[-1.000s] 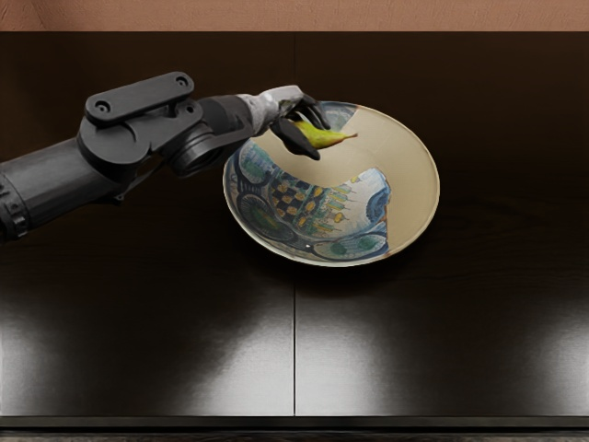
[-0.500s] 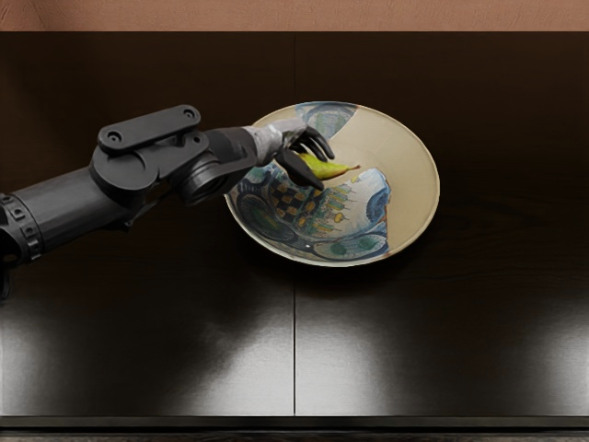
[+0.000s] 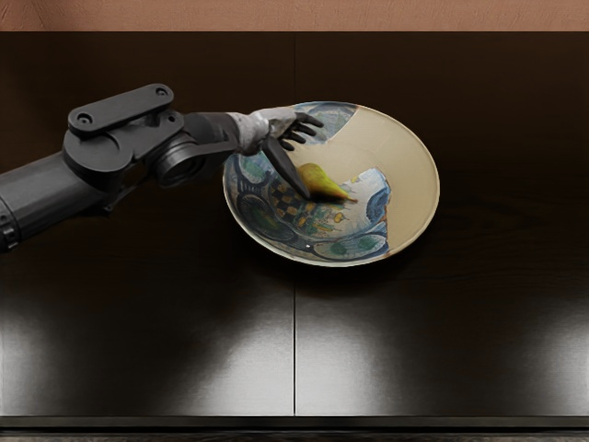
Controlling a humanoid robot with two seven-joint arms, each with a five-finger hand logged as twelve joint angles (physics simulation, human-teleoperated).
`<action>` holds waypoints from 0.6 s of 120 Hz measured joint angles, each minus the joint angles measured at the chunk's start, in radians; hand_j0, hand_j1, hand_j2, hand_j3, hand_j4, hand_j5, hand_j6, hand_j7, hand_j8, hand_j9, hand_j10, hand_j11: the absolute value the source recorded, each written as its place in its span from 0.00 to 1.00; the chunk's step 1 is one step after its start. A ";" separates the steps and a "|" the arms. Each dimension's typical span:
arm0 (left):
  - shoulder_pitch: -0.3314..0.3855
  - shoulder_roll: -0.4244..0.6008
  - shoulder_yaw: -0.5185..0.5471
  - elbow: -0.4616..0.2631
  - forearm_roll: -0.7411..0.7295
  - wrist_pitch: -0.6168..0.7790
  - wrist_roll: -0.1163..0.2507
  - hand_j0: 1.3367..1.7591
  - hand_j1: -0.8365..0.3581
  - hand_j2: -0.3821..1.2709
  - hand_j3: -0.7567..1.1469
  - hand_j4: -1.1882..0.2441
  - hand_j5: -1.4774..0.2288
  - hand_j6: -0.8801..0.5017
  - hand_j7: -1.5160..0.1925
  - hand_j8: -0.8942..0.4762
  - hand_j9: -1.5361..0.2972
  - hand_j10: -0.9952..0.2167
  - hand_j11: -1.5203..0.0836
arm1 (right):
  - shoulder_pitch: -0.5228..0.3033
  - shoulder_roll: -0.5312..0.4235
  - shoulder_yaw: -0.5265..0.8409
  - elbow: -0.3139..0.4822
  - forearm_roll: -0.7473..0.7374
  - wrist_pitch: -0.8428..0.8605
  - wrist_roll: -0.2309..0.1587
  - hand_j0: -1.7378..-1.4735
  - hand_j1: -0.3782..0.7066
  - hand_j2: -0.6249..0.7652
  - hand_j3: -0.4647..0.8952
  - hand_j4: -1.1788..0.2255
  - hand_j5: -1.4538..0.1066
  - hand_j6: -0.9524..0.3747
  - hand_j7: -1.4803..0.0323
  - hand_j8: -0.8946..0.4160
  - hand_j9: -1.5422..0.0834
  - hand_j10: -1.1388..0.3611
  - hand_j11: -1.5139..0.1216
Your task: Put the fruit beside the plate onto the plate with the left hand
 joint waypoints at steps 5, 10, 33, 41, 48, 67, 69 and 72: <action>-0.001 0.040 -0.020 -0.012 -0.041 -0.041 0.000 0.76 0.89 0.25 0.40 0.75 0.78 0.56 0.80 0.58 0.76 0.73 0.85 | 0.000 0.000 0.000 0.000 0.000 0.000 0.000 0.30 0.05 0.45 0.34 0.83 0.92 0.71 0.96 0.67 0.94 0.75 0.91; -0.002 0.083 -0.040 -0.033 -0.082 -0.080 0.000 0.76 0.91 0.24 0.40 0.76 0.79 0.57 0.81 0.59 0.77 0.75 0.87 | 0.000 0.000 0.000 0.000 0.000 0.000 0.000 0.30 0.05 0.45 0.34 0.83 0.92 0.71 0.96 0.67 0.94 0.75 0.91; 0.017 0.309 -0.129 -0.158 -0.373 -0.348 0.000 0.76 0.95 0.24 0.40 0.80 0.83 0.61 0.85 0.62 0.81 0.79 0.91 | 0.000 0.000 0.000 0.000 0.000 0.000 0.000 0.30 0.05 0.45 0.34 0.83 0.92 0.71 0.96 0.67 0.94 0.75 0.91; 0.028 0.407 -0.140 -0.214 -0.483 -0.399 0.000 0.76 0.96 0.24 0.40 0.81 0.84 0.61 0.86 0.63 0.81 0.80 0.92 | 0.000 0.000 0.000 0.000 0.000 0.000 0.000 0.30 0.05 0.45 0.34 0.83 0.92 0.71 0.96 0.67 0.94 0.75 0.91; 0.051 0.475 -0.146 -0.251 -0.536 -0.424 0.001 0.76 0.97 0.24 0.40 0.81 0.84 0.62 0.87 0.63 0.82 0.80 0.93 | 0.000 0.000 0.000 0.000 0.000 0.000 0.000 0.30 0.05 0.45 0.34 0.83 0.92 0.71 0.96 0.67 0.94 0.75 0.91; 0.116 0.563 -0.162 -0.323 -0.589 -0.449 0.001 0.76 0.98 0.23 0.40 0.82 0.85 0.63 0.87 0.64 0.83 0.81 0.93 | 0.000 0.000 0.000 0.000 0.000 0.000 0.000 0.30 0.05 0.45 0.34 0.83 0.92 0.71 0.96 0.67 0.94 0.75 0.91; 0.118 0.565 -0.163 -0.326 -0.592 -0.451 0.001 0.76 0.98 0.23 0.40 0.82 0.85 0.63 0.87 0.64 0.83 0.81 0.93 | 0.000 0.000 0.000 0.000 0.000 0.000 0.000 0.30 0.05 0.45 0.34 0.83 0.92 0.71 0.96 0.67 0.94 0.75 0.91; 0.126 0.566 -0.164 -0.330 -0.594 -0.452 0.001 0.76 0.98 0.23 0.40 0.82 0.85 0.63 0.87 0.64 0.83 0.81 0.93 | 0.000 0.000 0.000 0.000 0.000 0.000 0.000 0.30 0.05 0.45 0.34 0.83 0.92 0.71 0.96 0.67 0.94 0.75 0.91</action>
